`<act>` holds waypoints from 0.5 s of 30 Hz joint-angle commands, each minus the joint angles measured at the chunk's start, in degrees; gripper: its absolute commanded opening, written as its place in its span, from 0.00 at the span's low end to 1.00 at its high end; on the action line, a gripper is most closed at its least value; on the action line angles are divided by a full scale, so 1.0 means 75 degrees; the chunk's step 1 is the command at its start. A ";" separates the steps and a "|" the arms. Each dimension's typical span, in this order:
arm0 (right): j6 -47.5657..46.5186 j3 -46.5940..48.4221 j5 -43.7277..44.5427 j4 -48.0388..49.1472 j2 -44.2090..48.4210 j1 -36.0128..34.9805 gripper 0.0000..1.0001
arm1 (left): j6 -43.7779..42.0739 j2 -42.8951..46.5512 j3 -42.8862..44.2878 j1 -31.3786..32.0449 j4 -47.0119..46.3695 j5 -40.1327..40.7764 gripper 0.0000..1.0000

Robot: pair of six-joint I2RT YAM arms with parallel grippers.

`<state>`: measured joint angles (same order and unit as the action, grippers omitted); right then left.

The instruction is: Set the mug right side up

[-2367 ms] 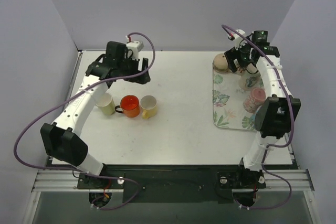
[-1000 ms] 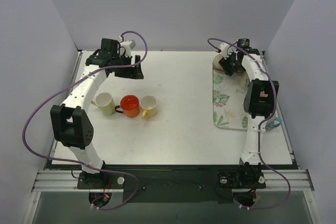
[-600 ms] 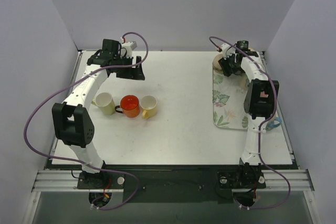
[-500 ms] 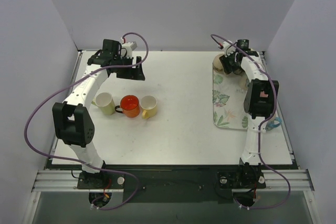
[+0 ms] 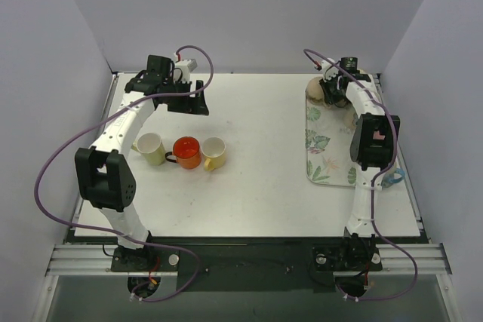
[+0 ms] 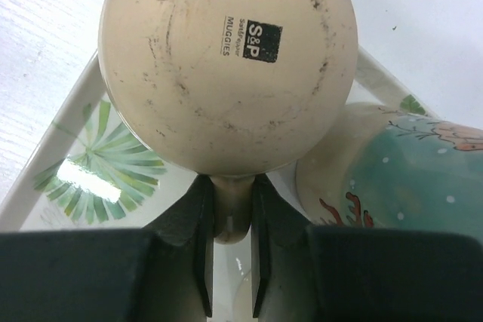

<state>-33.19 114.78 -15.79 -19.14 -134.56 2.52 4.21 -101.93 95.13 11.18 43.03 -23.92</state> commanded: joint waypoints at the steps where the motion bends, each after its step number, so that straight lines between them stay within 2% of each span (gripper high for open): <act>1: -0.0168 0.0376 0.0090 -0.0494 -0.0082 -0.0102 0.00 | -0.0080 0.0184 0.0335 -0.0026 -0.0006 -0.0197 0.88; 6: 0.0158 -0.0092 -0.0085 -0.0333 0.0630 -0.0126 0.00 | -0.0139 0.0383 0.0370 -0.0014 0.0029 -0.0267 0.88; 11: 0.1458 -0.1905 -0.0168 0.1691 0.2224 -0.0207 0.00 | -0.0209 0.0793 0.0090 -0.0037 -0.0158 -0.0314 0.88; 15: 0.1917 -0.2658 -0.0133 0.2480 0.3035 -0.0278 0.00 | -0.0198 0.0993 -0.0110 -0.0038 -0.0299 -0.0443 0.88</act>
<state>-24.86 96.73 -15.42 -13.04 -121.91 1.45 3.77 -98.94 94.85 11.18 43.00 -24.88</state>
